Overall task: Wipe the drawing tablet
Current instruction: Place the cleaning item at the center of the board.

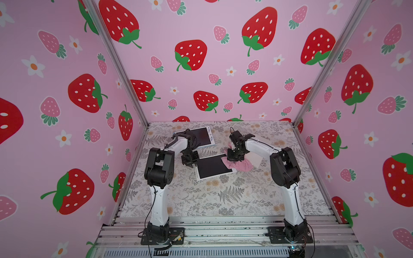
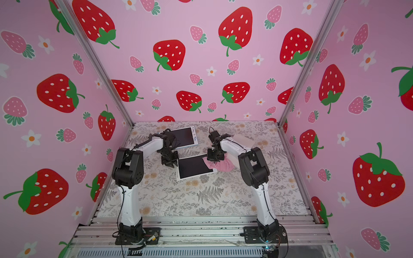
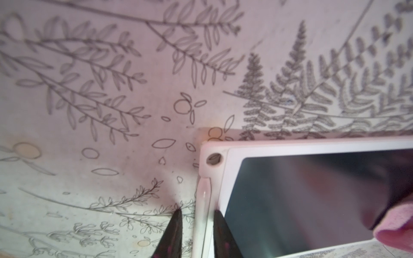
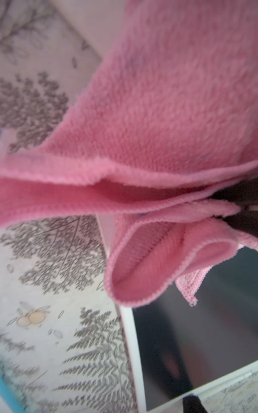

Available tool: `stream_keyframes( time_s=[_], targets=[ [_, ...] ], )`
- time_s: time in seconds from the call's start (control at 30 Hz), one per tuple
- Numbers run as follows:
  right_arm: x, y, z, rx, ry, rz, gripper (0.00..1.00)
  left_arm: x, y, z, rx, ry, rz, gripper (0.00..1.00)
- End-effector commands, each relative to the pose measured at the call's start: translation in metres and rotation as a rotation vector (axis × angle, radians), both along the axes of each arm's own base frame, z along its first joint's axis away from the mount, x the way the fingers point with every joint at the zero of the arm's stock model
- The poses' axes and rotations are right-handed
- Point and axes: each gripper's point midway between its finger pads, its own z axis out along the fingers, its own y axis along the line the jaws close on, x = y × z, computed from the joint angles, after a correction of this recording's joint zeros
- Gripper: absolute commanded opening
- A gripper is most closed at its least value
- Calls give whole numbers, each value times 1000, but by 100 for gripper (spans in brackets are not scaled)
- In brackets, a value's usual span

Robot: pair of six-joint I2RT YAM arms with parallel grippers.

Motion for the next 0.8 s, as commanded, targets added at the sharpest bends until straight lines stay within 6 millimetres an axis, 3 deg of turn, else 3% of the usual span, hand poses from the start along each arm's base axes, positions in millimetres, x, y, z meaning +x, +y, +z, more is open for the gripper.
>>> stream_keyframes(
  time_s=[0.0,0.1,0.23,0.3,0.4,0.53,0.77],
  targets=[
    [-30,-37,1,-40,92,-69,0,-23,5,-44,45,107,-7,27],
    [-42,-80,5,-50,97,-171,1,-16,-3,-26,1,70,6,32],
    [-61,-137,8,-58,82,-312,25,-5,-9,3,-42,10,32,38],
    [-68,-151,12,-40,76,-350,33,-3,-10,15,-57,-7,47,39],
    [-73,-161,26,-54,47,-363,45,0,-8,27,-75,-22,67,41],
    [-69,-173,60,-82,-66,-409,55,0,-4,39,-99,-35,92,44],
    [-51,-171,123,-127,-329,-383,63,-4,9,46,-154,-38,170,48]
  ],
)
